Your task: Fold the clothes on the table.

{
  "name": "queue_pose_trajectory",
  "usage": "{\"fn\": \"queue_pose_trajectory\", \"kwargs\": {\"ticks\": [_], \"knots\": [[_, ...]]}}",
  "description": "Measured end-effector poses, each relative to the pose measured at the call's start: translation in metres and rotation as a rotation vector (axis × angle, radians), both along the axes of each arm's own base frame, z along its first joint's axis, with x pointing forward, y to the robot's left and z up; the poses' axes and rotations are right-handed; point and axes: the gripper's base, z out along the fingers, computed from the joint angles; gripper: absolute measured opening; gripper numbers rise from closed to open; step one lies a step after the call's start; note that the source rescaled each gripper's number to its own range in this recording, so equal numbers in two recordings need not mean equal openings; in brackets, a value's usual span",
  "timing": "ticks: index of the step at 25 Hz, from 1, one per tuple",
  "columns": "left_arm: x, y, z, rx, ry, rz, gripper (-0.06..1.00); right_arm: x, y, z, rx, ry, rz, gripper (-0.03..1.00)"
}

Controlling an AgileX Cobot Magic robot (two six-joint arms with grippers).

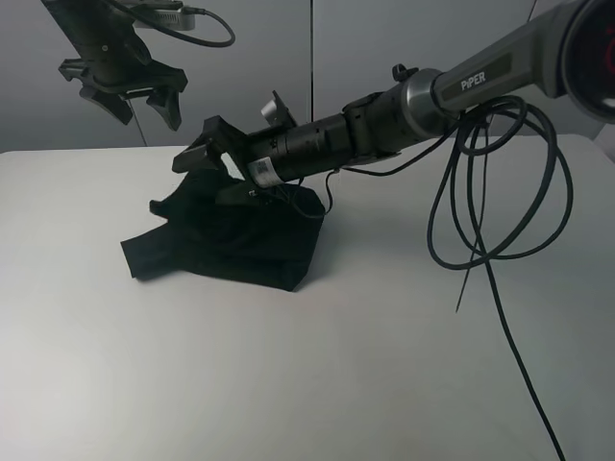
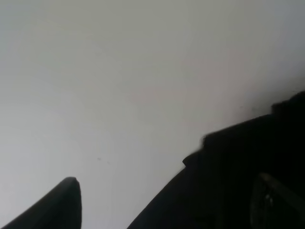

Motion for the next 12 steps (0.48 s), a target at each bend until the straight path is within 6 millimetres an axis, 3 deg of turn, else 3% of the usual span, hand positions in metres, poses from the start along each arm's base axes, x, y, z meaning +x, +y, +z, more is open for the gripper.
{"fn": "queue_pose_trajectory", "kwargs": {"ticks": [5, 9, 12], "knots": [[0.000, 0.001, 0.000, 0.009, 0.001, -0.007, 0.92, -0.014, 0.018, 0.001, -0.004, -0.137, 0.097, 0.86], [0.000, 0.001, 0.000, 0.010, 0.001, -0.009, 0.92, -0.013, 0.017, 0.007, -0.029, -0.188, 0.108, 0.86], [0.000, 0.001, 0.000, 0.010, 0.001, -0.009, 0.92, -0.012, 0.010, 0.019, -0.153, -0.292, 0.139, 0.86]]}}
